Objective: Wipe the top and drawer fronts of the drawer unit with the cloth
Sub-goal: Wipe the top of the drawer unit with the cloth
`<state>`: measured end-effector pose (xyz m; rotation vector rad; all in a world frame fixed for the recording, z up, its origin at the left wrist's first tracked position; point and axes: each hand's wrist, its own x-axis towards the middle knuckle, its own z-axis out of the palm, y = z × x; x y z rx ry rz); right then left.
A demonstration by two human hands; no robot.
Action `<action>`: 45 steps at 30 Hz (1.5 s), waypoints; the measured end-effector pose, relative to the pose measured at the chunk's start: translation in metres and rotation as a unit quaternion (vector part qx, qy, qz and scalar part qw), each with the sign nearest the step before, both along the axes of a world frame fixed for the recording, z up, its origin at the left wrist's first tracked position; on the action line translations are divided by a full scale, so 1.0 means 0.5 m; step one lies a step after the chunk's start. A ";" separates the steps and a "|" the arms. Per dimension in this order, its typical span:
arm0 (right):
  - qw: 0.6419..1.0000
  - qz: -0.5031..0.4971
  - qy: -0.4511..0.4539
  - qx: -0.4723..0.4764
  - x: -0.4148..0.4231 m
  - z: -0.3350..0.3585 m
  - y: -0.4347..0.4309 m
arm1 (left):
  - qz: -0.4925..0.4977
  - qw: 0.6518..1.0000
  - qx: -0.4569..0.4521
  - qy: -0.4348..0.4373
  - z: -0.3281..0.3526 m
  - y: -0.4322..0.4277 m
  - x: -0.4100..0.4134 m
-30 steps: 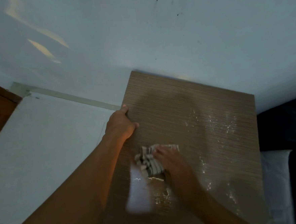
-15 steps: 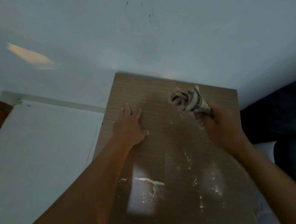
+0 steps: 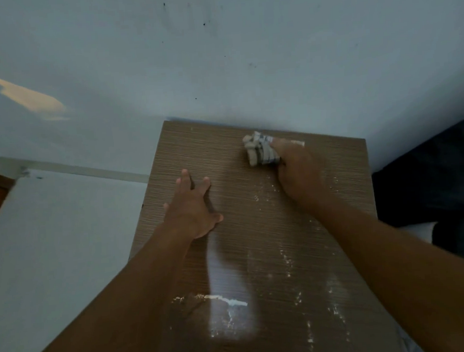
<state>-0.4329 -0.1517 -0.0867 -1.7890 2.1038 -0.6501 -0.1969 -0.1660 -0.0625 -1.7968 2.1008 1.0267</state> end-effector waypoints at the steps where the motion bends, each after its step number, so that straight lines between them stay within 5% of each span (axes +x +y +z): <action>1: 1.000 -0.005 -0.017 0.002 0.022 -0.007 0.026 | 0.000 1.000 -0.001 0.000 -0.001 -0.001 0.000; 12: 0.989 0.127 -0.063 0.028 0.238 -0.025 0.402 | -0.018 1.000 0.004 -0.004 0.001 -0.003 0.003; 20: 0.968 0.054 -0.243 0.041 0.099 0.159 0.339 | -0.040 0.999 0.004 -0.033 0.005 0.000 -0.031; 24: 0.990 0.003 -0.139 -0.003 -0.042 0.206 0.226 | -0.056 0.998 0.016 -0.022 0.008 0.001 -0.076; 31: 0.999 -0.007 0.025 0.024 -0.196 0.088 0.021 | -0.056 0.998 0.029 -0.027 0.004 -0.004 -0.087; 38: 0.996 -0.084 0.005 0.029 -0.096 -0.023 0.095 | -0.052 0.998 0.040 -0.023 0.001 -0.011 -0.089; 45: 0.999 -0.021 -0.026 0.009 0.091 -0.021 0.339 | -0.063 0.997 0.029 -0.030 0.001 -0.010 -0.090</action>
